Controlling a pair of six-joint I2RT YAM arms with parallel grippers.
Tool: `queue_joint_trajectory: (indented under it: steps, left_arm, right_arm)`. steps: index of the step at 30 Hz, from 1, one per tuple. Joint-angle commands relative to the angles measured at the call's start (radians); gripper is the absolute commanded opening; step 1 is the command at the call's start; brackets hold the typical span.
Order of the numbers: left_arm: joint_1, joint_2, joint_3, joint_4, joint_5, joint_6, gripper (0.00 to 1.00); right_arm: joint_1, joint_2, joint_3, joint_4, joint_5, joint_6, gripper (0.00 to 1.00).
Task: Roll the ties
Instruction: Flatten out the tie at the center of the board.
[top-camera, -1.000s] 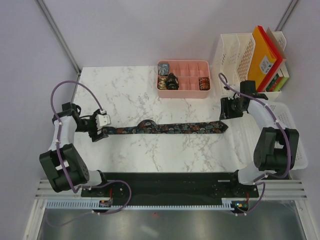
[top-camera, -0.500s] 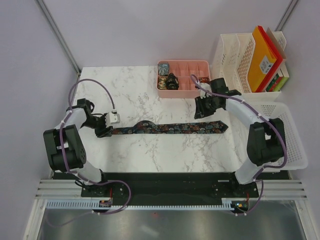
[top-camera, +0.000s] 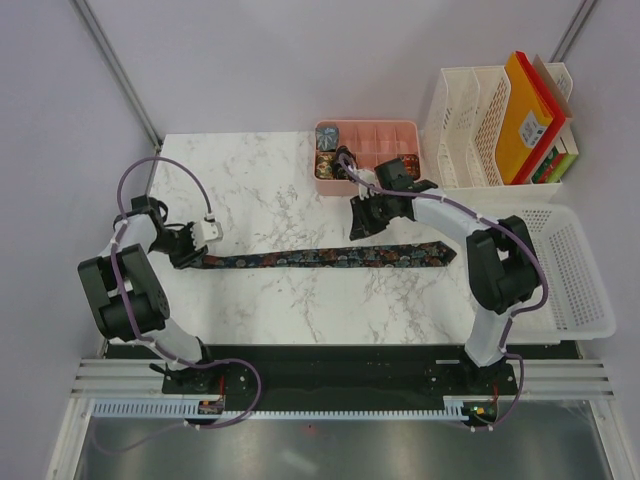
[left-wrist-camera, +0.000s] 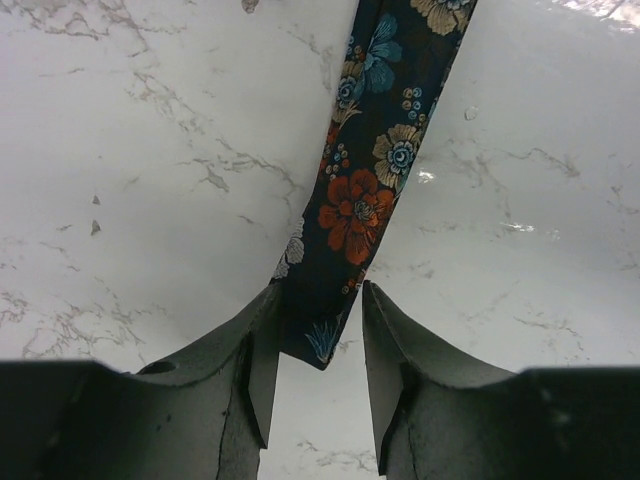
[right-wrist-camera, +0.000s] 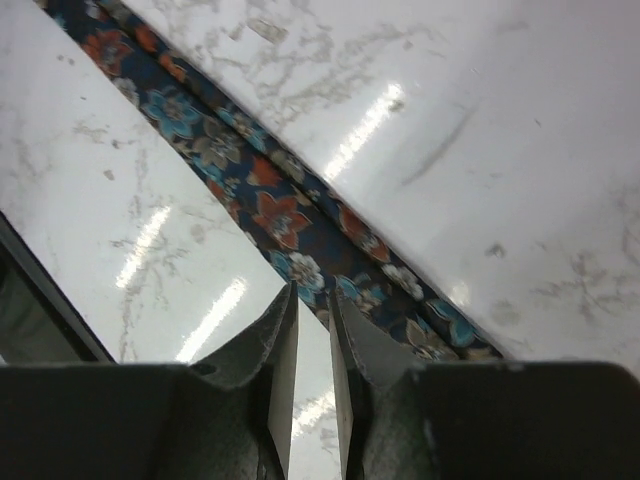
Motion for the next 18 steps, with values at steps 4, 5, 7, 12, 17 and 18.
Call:
queue_joint_trajectory:
  steps: [4, 5, 7, 12, 17, 18]
  left_arm:
    - [0.044, -0.051, 0.019, 0.064, 0.013, -0.144, 0.53]
    - [0.052, -0.073, 0.016, 0.061, 0.025, -0.164, 0.54]
    - [0.087, -0.144, 0.017, 0.054, 0.071, -0.241, 0.63]
    - [0.142, -0.237, 0.075, 0.053, 0.101, -0.589, 0.89]
    - [0.176, -0.225, 0.076, 0.050, 0.057, -0.948, 0.89]
    - [0.187, -0.205, 0.072, 0.050, 0.088, -0.988, 0.89]
  right_arm:
    - [0.093, 0.039, 0.086, 0.229, -0.140, 0.152, 0.25]
    - [0.111, 0.046, 0.106, 0.230, -0.145, 0.158, 0.25]
    - [0.128, 0.063, 0.118, 0.255, -0.153, 0.178, 0.24]
    - [0.202, 0.098, 0.127, 0.321, -0.118, 0.184, 0.24]
    - [0.275, 0.186, 0.179, 0.321, -0.068, 0.190, 0.23]
    - [0.280, 0.198, 0.185, 0.336, -0.067, 0.198, 0.22]
